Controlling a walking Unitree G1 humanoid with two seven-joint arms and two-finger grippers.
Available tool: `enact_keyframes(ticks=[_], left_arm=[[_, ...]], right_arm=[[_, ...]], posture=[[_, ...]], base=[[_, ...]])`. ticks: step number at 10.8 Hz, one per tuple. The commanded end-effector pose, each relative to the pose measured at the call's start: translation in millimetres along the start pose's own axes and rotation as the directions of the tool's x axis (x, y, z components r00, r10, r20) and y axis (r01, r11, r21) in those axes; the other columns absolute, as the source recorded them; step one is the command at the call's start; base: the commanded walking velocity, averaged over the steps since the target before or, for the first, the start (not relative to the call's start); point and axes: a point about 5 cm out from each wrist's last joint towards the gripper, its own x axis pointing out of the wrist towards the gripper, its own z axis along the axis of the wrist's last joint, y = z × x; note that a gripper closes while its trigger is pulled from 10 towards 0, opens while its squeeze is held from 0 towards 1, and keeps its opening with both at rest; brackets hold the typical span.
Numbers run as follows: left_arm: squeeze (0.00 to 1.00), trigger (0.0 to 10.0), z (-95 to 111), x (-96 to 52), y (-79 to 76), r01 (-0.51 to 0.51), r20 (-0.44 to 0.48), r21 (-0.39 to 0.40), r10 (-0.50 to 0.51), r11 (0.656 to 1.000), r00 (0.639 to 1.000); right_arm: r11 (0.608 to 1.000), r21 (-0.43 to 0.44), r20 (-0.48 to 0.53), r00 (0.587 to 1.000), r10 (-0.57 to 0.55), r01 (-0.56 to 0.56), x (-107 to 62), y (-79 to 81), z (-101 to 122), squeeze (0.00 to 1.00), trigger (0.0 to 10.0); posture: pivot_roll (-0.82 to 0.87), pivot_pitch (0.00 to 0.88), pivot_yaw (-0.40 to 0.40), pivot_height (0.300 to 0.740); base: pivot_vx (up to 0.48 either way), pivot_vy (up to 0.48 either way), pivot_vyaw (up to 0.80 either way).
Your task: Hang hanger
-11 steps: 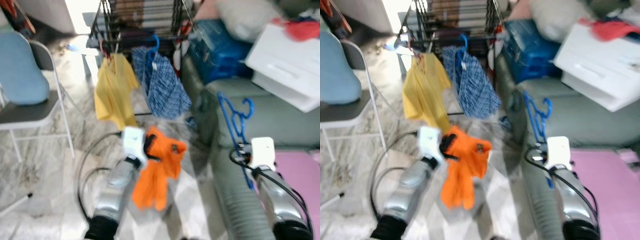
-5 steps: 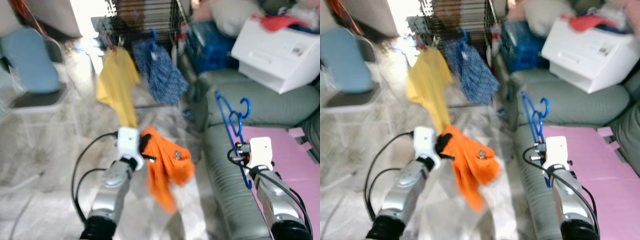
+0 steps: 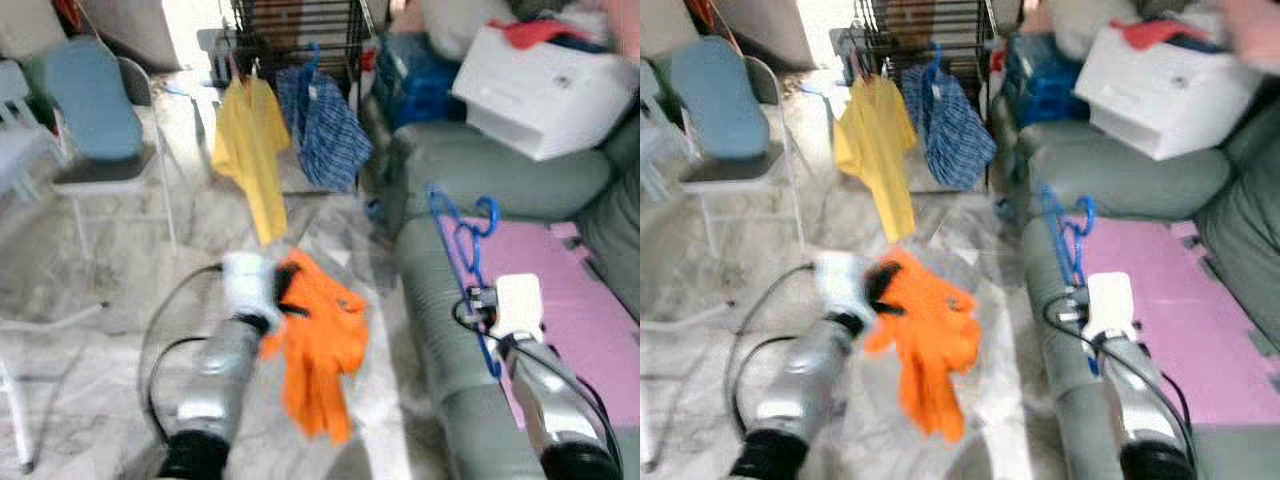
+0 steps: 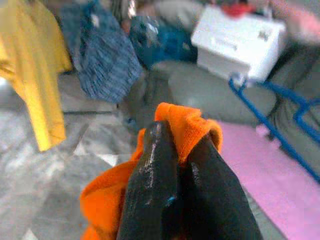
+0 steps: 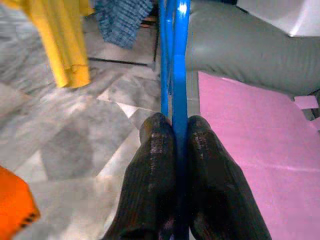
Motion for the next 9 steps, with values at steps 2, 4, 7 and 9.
enact_keyframes(ticks=[2, 4, 7, 9], left_arm=[[0.0, 10.0, 9.1, 4.7, -4.8, 0.023, 0.051, -0.005, -0.023, 1.0, 0.998], [0.0, 10.0, 12.2, 11.1, -4.7, 0.0, 0.066, -0.022, 0.001, 1.0, 0.998], [0.0, 10.0, 11.4, 15.2, -2.1, -0.044, 0.081, -0.042, 0.047, 0.998, 0.996], [0.0, 10.0, 6.5, 11.3, 11.2, -0.106, 0.058, -0.05, 0.109, 0.993, 0.992]], right_arm=[[1.0, -0.01, 0.023, 1.0, 0.011, -0.01, 3.7, 0.2, 7.0, 0.0, 10.0], [1.0, -0.025, 0.037, 0.999, 0.009, -0.008, 4.0, -5.1, 12.2, 0.0, 10.0], [0.999, -0.043, 0.029, 0.999, 0.022, -0.021, 5.2, -6.0, 11.0, 0.0, 10.0], [0.999, -0.04, 0.038, 0.999, 0.037, -0.035, 9.4, 0.6, 14.5, 0.0, 10.0]], posture=[[-0.22, 0.0, 0.049, 0.74], [-0.23, 0.0, 0.037, 0.74], [-0.24, 0.0, 0.014, 0.74], [-0.23, 0.0, 0.015, 0.74]], base=[[0.444, 0.0, 0.0], [0.156, 0.0, 0.0], [0.0, 0.0, 0.0], [0.0, 0.0, 0.0]])
